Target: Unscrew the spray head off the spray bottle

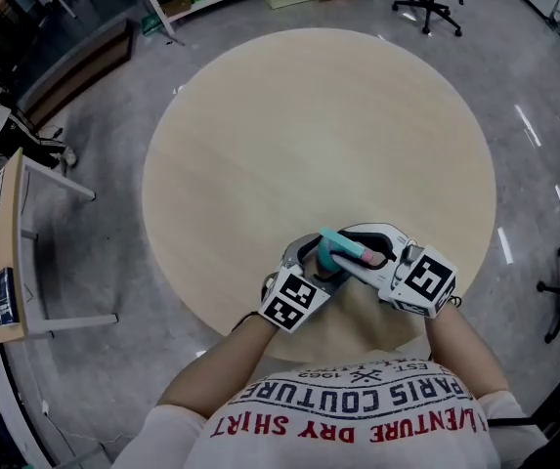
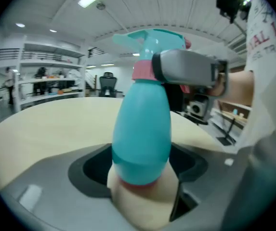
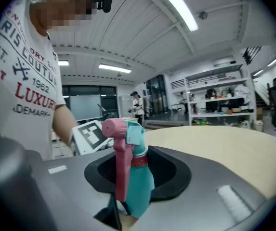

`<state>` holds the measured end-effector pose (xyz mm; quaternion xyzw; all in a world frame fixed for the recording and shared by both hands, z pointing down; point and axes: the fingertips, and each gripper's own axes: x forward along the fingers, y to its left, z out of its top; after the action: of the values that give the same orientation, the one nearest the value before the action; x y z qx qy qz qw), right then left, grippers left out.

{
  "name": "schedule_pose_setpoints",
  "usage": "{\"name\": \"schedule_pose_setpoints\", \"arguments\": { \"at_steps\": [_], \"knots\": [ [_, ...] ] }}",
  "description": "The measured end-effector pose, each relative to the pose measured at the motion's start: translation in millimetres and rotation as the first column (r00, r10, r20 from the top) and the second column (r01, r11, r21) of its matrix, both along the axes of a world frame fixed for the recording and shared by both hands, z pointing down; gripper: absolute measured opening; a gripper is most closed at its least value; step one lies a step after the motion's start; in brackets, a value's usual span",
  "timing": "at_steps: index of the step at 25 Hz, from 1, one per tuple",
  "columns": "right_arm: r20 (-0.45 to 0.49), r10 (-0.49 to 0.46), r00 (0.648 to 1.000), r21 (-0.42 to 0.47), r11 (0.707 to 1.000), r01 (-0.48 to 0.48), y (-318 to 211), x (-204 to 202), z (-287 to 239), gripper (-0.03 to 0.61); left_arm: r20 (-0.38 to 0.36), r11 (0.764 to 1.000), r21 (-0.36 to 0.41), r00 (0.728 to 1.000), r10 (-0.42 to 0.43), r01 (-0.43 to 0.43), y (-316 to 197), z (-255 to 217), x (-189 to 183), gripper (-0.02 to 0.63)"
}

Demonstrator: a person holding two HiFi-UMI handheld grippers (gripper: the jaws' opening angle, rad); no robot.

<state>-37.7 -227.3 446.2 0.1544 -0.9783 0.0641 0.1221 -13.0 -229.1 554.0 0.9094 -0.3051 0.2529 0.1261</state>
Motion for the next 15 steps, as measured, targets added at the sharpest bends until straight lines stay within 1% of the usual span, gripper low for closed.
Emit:
{"name": "schedule_pose_setpoints", "arguments": {
  "at_steps": [1, 2, 3, 4, 5, 6, 7, 8, 9, 10, 11, 12, 13, 14, 15],
  "knots": [
    [-0.01, -0.081, 0.997, -0.005, 0.997, 0.081, 5, -1, 0, 0.132, -0.008, 0.993, 0.002, 0.993, 0.116, -0.116, 6, 0, 0, 0.364],
    [-0.019, -0.164, 0.986, -0.01, 0.986, 0.164, 10, -3, 0, 0.13, -0.009, 0.972, 0.005, 0.972, 0.236, -0.236, 13, 1, 0, 0.364],
    [-0.027, -0.24, 0.97, -0.016, 0.971, 0.239, 16, -5, 1, 0.13, -0.003, 0.938, 0.005, 0.938, 0.346, -0.346, 19, 1, -2, 0.364],
    [-0.032, -0.3, 0.954, -0.024, 0.954, 0.299, 20, -6, 1, 0.13, 0.009, 0.901, -0.002, 0.901, 0.434, -0.434, 23, 2, -3, 0.364],
    [-0.033, -0.34, 0.94, -0.032, 0.94, 0.339, 23, -7, 1, 0.13, 0.024, 0.868, -0.015, 0.868, 0.496, -0.496, 27, 2, -4, 0.364],
    [-0.033, -0.362, 0.932, -0.038, 0.932, 0.361, 24, -7, 0, 0.132, 0.037, 0.845, -0.03, 0.844, 0.535, -0.534, 28, 2, -4, 0.364],
    [-0.031, -0.367, 0.93, -0.041, 0.93, 0.365, 23, -7, -2, 0.133, 0.045, 0.834, -0.04, 0.832, 0.552, -0.551, 29, 1, -3, 0.364],
    [-0.029, -0.357, 0.934, -0.045, 0.934, 0.355, 21, -7, -3, 0.135, 0.044, 0.835, -0.043, 0.833, 0.551, -0.549, 29, 0, -2, 0.364],
    [-0.022, -0.336, 0.942, -0.049, 0.941, 0.334, 19, -6, -3, 0.138, 0.036, 0.847, -0.039, 0.846, 0.532, -0.531, 27, -1, -1, 0.364],
    [-0.012, -0.303, 0.953, -0.049, 0.952, 0.303, 16, -5, -2, 0.158, 0.022, 0.868, -0.032, 0.868, 0.496, -0.496, 26, -1, -2, 0.364],
    [0.001, -0.26, 0.966, -0.045, 0.965, 0.26, 13, -2, -2, 0.202, 0.006, 0.896, -0.025, 0.897, 0.443, -0.442, 23, -1, -4, 0.365],
    [0.018, -0.206, 0.978, -0.035, 0.978, 0.206, 8, 2, -3, 0.233, -0.01, 0.929, -0.021, 0.929, 0.37, -0.371, 19, -1, -7, 0.364],
    [0.037, -0.145, 0.989, -0.019, 0.989, 0.146, 3, 9, -6, 0.249, -0.025, 0.959, -0.022, 0.959, 0.283, -0.284, 14, -2, -9, 0.364],
    [0.052, -0.085, 0.995, 0.0, 0.996, 0.086, -3, 17, -9, 0.248, -0.034, 0.982, -0.026, 0.982, 0.187, -0.187, 8, -2, -13, 0.364],
    [0.062, -0.036, 0.997, 0.016, 0.999, 0.036, -7, 25, -12, 0.244, -0.037, 0.995, -0.03, 0.995, 0.089, -0.09, 2, -2, -16, 0.364]
  ]
}}
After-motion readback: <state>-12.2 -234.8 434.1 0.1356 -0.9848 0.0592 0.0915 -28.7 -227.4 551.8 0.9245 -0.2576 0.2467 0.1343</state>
